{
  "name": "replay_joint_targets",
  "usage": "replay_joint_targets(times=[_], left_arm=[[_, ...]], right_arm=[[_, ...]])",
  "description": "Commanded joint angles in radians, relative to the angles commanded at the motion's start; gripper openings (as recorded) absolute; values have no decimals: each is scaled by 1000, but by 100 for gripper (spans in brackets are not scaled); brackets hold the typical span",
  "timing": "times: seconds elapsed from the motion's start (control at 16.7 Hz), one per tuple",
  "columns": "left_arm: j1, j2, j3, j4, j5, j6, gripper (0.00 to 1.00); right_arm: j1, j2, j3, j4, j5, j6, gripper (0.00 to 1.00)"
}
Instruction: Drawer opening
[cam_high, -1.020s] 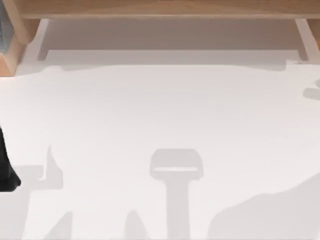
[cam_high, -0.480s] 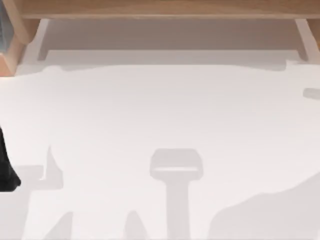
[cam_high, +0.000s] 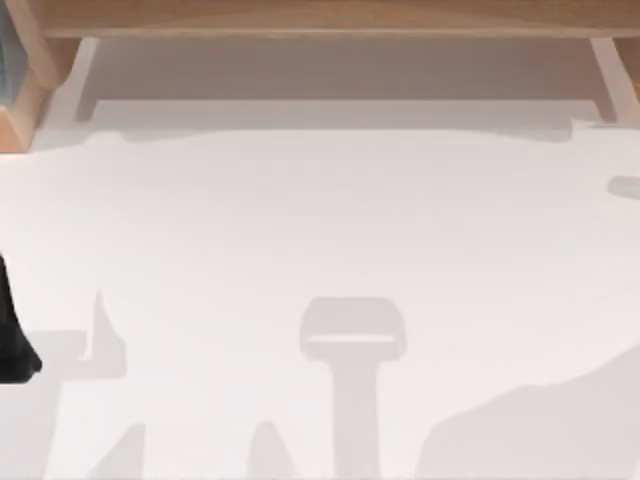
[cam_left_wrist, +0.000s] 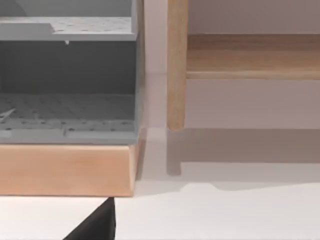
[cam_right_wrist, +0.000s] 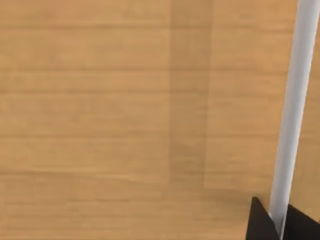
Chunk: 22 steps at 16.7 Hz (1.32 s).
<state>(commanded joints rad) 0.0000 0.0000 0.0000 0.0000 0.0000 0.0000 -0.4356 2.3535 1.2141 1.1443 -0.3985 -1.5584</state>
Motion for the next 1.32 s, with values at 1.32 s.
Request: replay_joint_targets(times=[1.32], left_arm=[[0,0,0,0,0,0,100]], right_arm=[[-115,-178,-415,235,-116,4,0]])
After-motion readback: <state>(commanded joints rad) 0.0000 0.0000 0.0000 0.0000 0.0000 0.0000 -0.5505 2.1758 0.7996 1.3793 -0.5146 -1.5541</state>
